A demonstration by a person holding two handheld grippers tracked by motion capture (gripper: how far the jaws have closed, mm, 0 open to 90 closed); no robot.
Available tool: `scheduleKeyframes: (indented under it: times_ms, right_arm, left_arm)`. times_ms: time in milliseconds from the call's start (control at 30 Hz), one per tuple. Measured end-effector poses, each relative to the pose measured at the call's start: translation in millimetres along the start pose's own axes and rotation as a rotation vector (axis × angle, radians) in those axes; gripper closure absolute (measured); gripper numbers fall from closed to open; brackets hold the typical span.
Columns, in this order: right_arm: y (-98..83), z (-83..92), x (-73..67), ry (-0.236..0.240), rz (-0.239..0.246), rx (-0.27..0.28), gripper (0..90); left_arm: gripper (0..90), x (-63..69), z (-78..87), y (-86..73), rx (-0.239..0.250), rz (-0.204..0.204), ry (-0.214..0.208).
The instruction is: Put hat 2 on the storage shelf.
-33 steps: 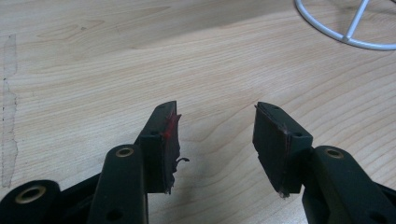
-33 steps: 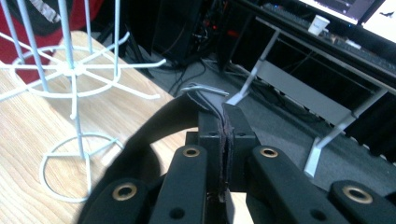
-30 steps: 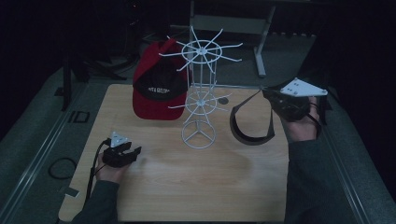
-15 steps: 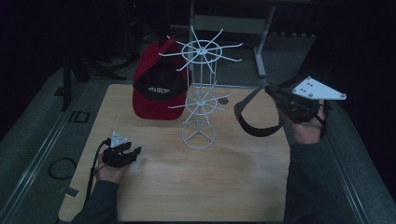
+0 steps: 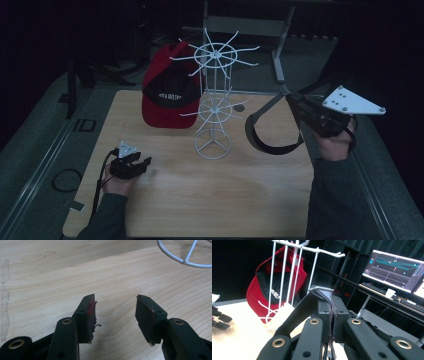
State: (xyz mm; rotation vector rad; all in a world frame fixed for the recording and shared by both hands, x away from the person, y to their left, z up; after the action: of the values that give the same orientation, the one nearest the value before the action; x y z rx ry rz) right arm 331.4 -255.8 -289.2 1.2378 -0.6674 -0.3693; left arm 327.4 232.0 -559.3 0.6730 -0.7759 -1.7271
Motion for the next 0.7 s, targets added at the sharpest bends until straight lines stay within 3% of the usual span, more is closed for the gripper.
scheduleKeyframes:
  times_ms: [467, 700]
  right_arm:
    - [20.6, 20.5, -3.8, -0.013, 0.041, 0.046, 87.6]
    - [28.4, 21.5, -5.9, -0.013, 0.053, 0.051, 87.5]
  left_arm:
    - [51.1, 0.6, -0.5, 0.4, -0.001, 0.003, -0.006]
    - [51.1, 0.3, -0.2, 0.5, 0.001, 0.003, -0.008]
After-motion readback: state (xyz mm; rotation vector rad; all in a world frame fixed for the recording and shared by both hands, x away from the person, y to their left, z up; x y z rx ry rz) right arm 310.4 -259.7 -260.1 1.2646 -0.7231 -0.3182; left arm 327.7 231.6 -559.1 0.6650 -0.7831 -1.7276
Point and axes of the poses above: each handheld gripper's, and its own axes: z roughly backward along the jaws, y roughly out of its top, x roughly to its right, the point moved 2 cm from there along -z, roughly forward along the jaws, and after that the axes turned 9 degrees about y, right-handed, at the moved point
